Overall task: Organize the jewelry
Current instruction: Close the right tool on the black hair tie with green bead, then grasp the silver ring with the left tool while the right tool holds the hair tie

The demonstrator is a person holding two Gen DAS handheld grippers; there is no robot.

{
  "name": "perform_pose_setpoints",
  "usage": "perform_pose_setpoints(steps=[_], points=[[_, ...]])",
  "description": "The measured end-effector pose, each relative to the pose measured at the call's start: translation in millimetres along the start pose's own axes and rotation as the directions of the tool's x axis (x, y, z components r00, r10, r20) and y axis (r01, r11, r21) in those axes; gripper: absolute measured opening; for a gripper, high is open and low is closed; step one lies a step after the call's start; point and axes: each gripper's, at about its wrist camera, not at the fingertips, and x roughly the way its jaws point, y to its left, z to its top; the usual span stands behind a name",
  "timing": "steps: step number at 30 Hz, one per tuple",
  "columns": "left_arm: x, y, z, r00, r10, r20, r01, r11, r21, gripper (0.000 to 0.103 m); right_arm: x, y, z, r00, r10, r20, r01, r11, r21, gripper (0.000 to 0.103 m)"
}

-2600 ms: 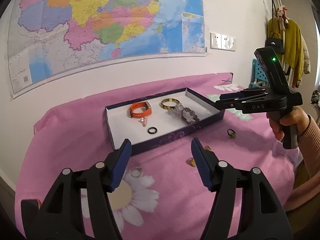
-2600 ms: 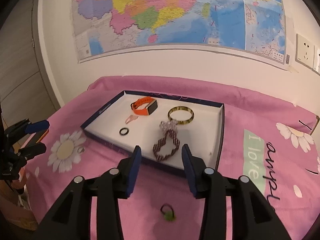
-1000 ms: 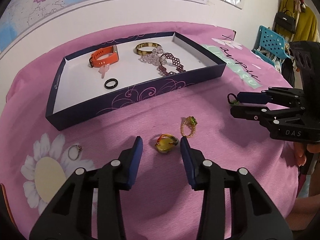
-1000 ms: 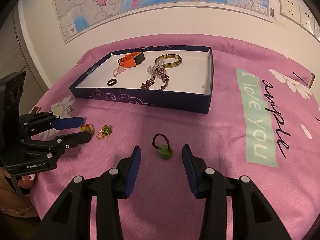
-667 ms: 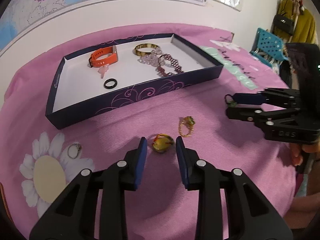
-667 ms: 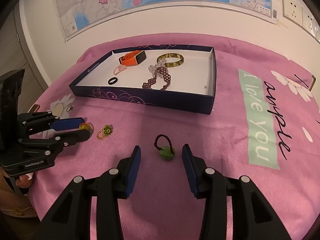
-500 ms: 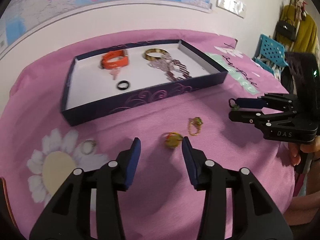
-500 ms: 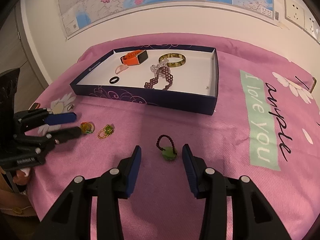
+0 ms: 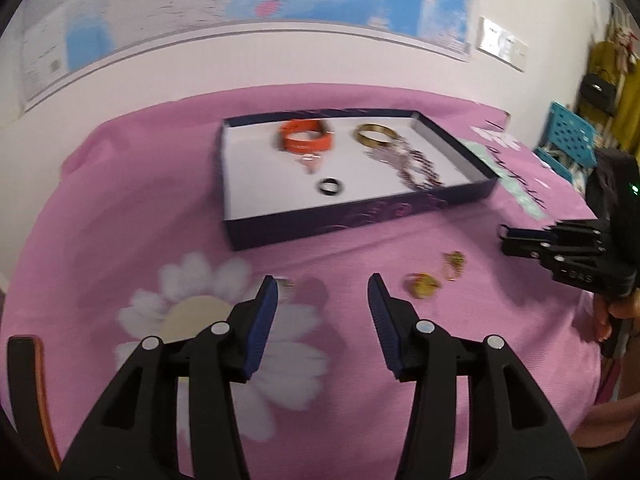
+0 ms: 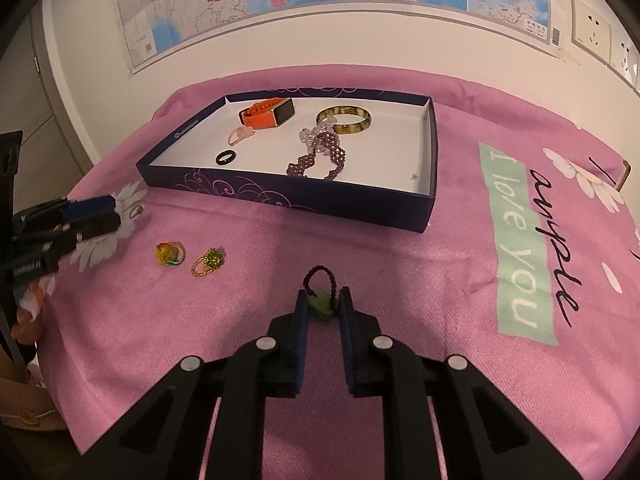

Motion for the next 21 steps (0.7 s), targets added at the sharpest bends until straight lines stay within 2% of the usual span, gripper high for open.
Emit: perform_pose_setpoints(steps=[5,8,11,16,18,20,21], points=[[8.6,12.1,0.7,0.999,0.042,-0.03,-0.042,0.999,-0.011,0.046,-1.2,1.6,0.6,1.0,0.005,0.007,-0.005,1.0,-0.001,0.014],[20.4,14.2,1.4,0.995,0.062,-0.075,-0.063,0.998,-0.01,0.042,-1.9,3.1,1.9,1.0,0.008,0.011,-0.008,1.0,-0.006,0.014],[30.2,15.0,2.1,0.993,0.062,-0.105,-0.063,0.998,-0.006,0.039,-2.9,4.3,3.5,1.0,0.014,0.018,-0.014,1.0,-0.008,0.014],[35.4,15.2,3.7,0.992,0.059,-0.113,-0.059,0.998,0.003,0.038,-3.6,8.6,4.7,0.999,0.028,0.021,-0.028,0.999,-0.019,0.013],[35.8,13.0,3.8,0.992,0.065,-0.112,-0.064,0.998,0.011,0.032,-4.7,11.5,5.3,0.999,0.034,0.025,-0.034,0.999,-0.026,0.013],[35.1,9.4,3.9,0.992,0.056,-0.112,-0.055,0.998,0.02,0.019,-5.4,13.9,5.7,0.999,0.041,0.026,-0.04,0.999,-0.032,0.014],[34.6,8.4,3.5,0.992,0.054,-0.111,-0.052,0.998,0.019,0.019,-6.0,15.5,5.7,0.999,0.044,0.029,-0.043,0.998,-0.036,0.014]])
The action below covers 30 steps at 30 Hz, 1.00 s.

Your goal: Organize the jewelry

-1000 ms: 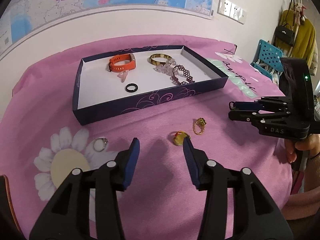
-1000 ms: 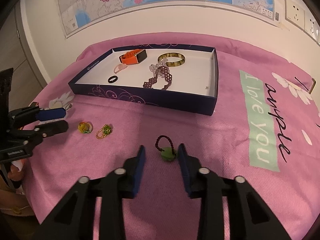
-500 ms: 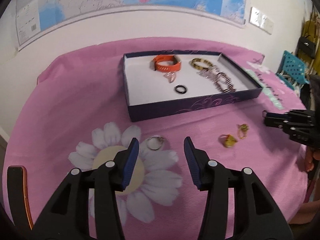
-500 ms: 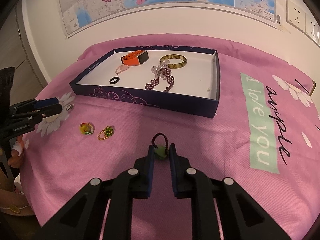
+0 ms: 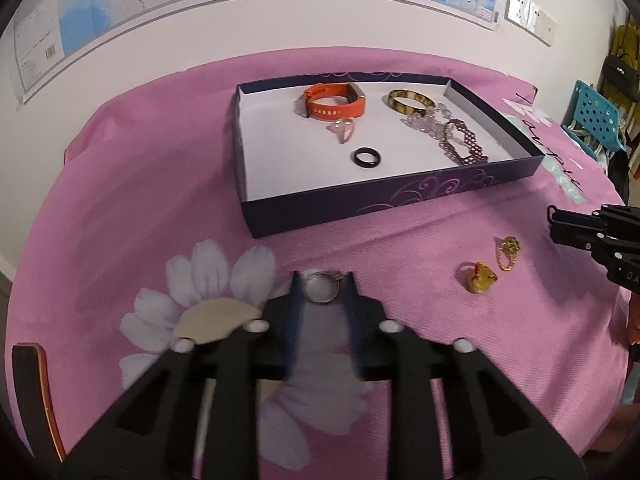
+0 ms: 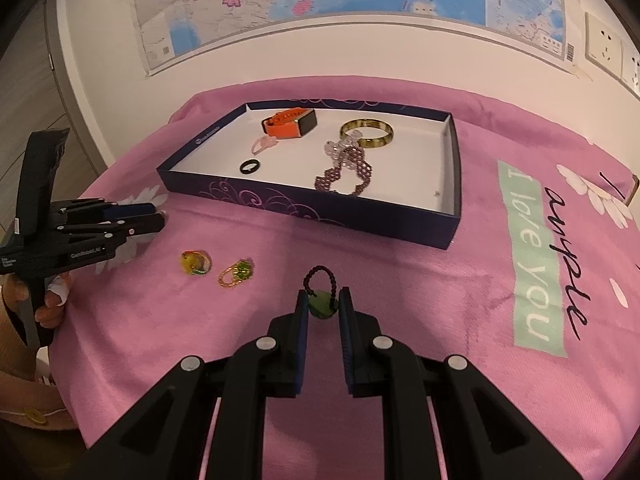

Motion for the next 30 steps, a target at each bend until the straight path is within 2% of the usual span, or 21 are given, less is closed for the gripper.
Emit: perform_pose_setpoints(steps=[4,8,12,15,20,23,26,30], points=[[-4.2,-9.6,-3.5,1.0,-0.005,0.004,0.005,1.0,0.021,0.019,-2.5,3.3,0.9,1.0,0.016,0.01,-0.016,1.0,-0.006,0.014],[-13.4,-23.8,-10.7,0.997,-0.078,0.001,0.078,0.996,0.034,0.019,-5.1,5.8,0.9,0.999,0.037,0.017,-0.037,0.999,-0.008,0.013],[-20.1,-47.9,-20.5,0.982,-0.19,-0.017,0.191,0.979,0.065,0.019,-6.7,9.0,-0.1,0.996,0.082,0.016,-0.082,0.997,-0.003,0.013],[-20.3,-68.0,-23.5,0.962,-0.271,-0.038,0.273,0.959,0.081,0.019,-8.5,13.4,-0.9,0.994,0.107,0.018,-0.107,0.994,-0.009,0.013],[-17.1,-97.2,-25.5,0.94,-0.335,-0.06,0.34,0.932,0.126,0.022,-6.6,21.6,-2.9,0.989,0.151,0.004,-0.151,0.988,-0.021,0.013],[-22.9,-95.9,-27.0,0.937,-0.348,-0.039,0.35,0.928,0.13,0.025,-3.6,25.8,-4.5,0.986,0.164,-0.009,-0.165,0.986,-0.029,0.013],[-36.5,-78.5,-31.2,0.934,-0.356,0.009,0.353,0.929,0.112,0.036,-1.6,30.9,-6.0,0.981,0.191,-0.019,-0.192,0.981,-0.041,0.013],[-45.5,-59.0,-33.0,0.944,-0.326,0.04,0.322,0.942,0.092,0.036,2.7,40.6,-3.7,0.972,0.235,-0.031,-0.236,0.97,-0.051,0.014]])
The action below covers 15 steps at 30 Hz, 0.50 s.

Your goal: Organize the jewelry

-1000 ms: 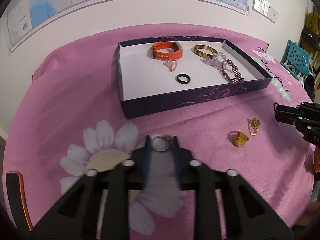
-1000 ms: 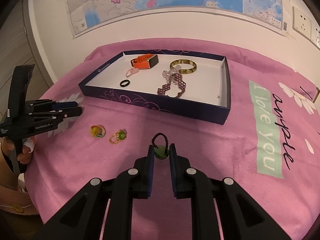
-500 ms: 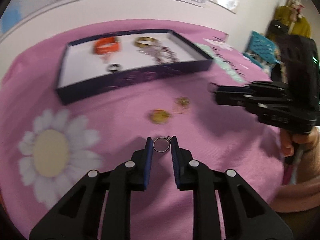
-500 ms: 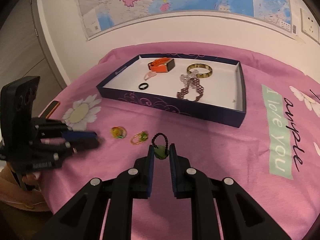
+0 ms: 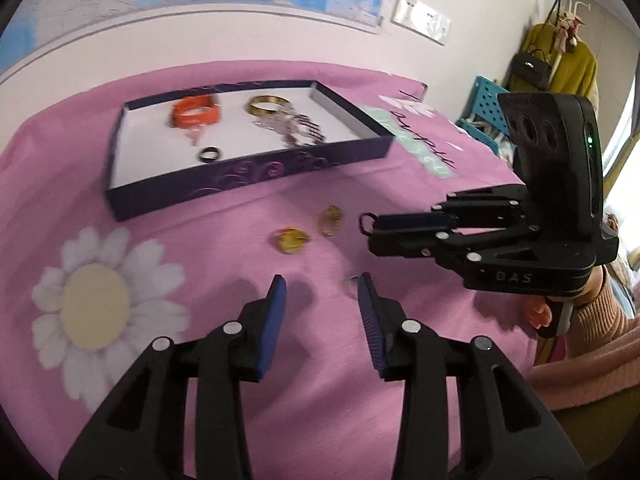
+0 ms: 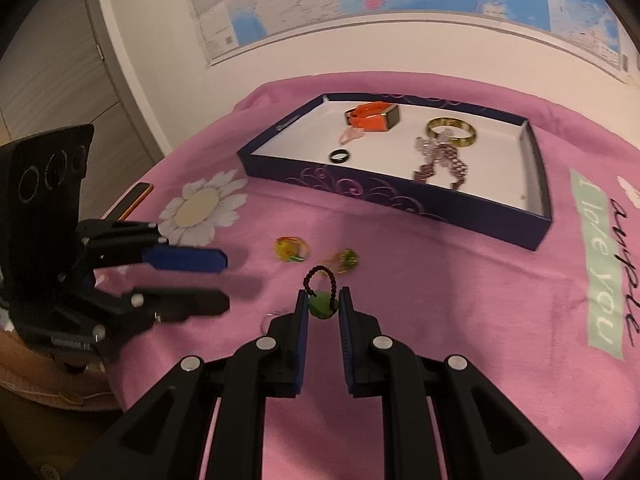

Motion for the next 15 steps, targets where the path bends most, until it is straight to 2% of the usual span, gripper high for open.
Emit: perform_pose_setpoints(steps=[6,8,9,10,15], points=[[-2.7,12.8,-1.3,0.999,0.044,0.008,-0.044,0.999,-0.015,0.04,19.1,27.1,5.2,0.998,0.037,-0.043,-0.04,0.997,-0.068,0.014],[-3.8,13.3,-2.1,0.999,0.053,0.012,-0.053,0.999,-0.012,0.04,22.3,30.3,4.6,0.999,0.012,-0.045,-0.016,0.997,-0.079,0.018],[-4.0,12.7,-2.3,0.998,0.055,0.012,-0.055,0.998,-0.009,0.04,21.5,29.4,4.0,0.999,0.011,-0.045,-0.014,0.997,-0.071,0.03],[-4.0,11.2,-2.1,0.998,0.054,0.013,-0.054,0.999,-0.001,0.04,18.6,28.0,2.9,0.999,0.01,-0.039,-0.012,0.998,-0.063,0.037],[-0.6,3.5,-1.6,0.998,0.065,0.016,-0.066,0.997,0.037,0.04,9.4,25.0,-8.9,0.999,-0.019,-0.048,0.016,0.998,-0.058,0.037]])
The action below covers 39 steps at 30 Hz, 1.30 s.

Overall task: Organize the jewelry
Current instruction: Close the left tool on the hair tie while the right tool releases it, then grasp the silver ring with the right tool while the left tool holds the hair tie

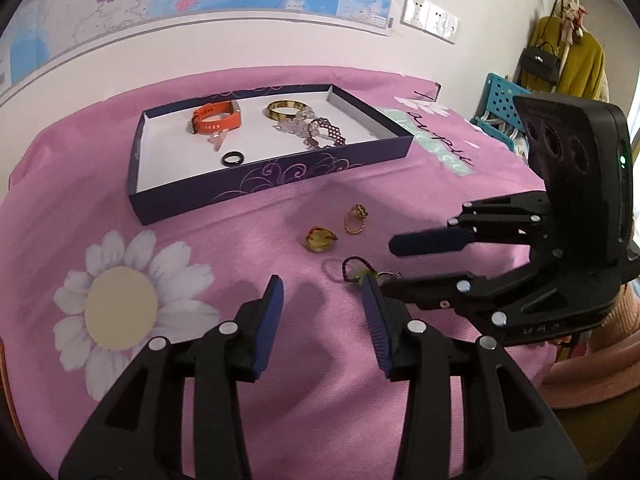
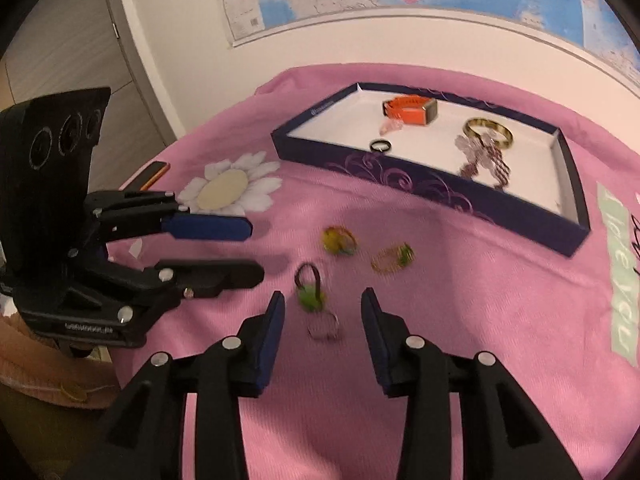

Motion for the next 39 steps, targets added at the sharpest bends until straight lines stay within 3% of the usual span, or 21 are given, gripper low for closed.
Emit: perform_pose_setpoints(steps=[3,6,9,12,21,25,31,35,37,39], points=[[4.5,-3.1,1.7,1.0,-0.007,-0.004,0.007,1.0,0.011,0.04,2.9,7.8,-4.5,0.999,-0.044,-0.002,0.044,0.998,-0.037,0.032],[8.4,-5.3,2.7,1.0,-0.005,-0.016,0.005,1.0,0.017,0.039,5.5,11.2,-4.3,0.996,-0.089,0.001,0.089,0.994,-0.064,0.017],[11.0,-8.8,3.0,1.0,-0.005,-0.025,0.005,1.0,0.027,0.039,5.6,12.5,-5.5,0.995,-0.104,0.01,0.104,0.991,-0.084,0.015],[14.5,-13.4,3.2,0.999,-0.008,-0.037,0.009,0.999,0.035,0.039,-0.1,8.0,-4.7,0.994,-0.109,0.025,0.11,0.991,-0.07,0.005],[31.8,-21.2,8.3,0.997,0.014,-0.08,-0.011,0.999,0.037,0.038,-5.5,-4.6,-5.7,0.995,-0.099,0.031,0.099,0.995,-0.024,0.006],[35.9,-20.5,8.7,0.996,0.025,-0.09,-0.022,0.999,0.032,0.033,-8.1,-5.5,-8.8,0.994,-0.098,0.037,0.099,0.995,-0.023,0.017],[36.3,-16.9,9.6,0.995,0.02,-0.093,-0.019,1.0,0.01,0.023,-6.3,1.8,-9.3,0.995,-0.096,0.037,0.097,0.994,-0.045,0.025],[35.4,-16.7,9.1,0.996,0.025,-0.091,-0.024,1.0,0.004,0.023,0.2,8.8,-11.9,0.991,-0.134,0.028,0.136,0.988,-0.079,0.024],[35.1,-16.5,9.0,0.996,0.025,-0.09,-0.025,1.0,0.002,0.022,0.1,9.1,-11.6,0.99,-0.137,0.027,0.138,0.987,-0.077,0.016],[34.4,-15.3,8.9,0.996,0.02,-0.089,-0.02,1.0,-0.007,0.022,0.0,7.7,-11.4,0.991,-0.133,0.029,0.135,0.989,-0.068,0.016]])
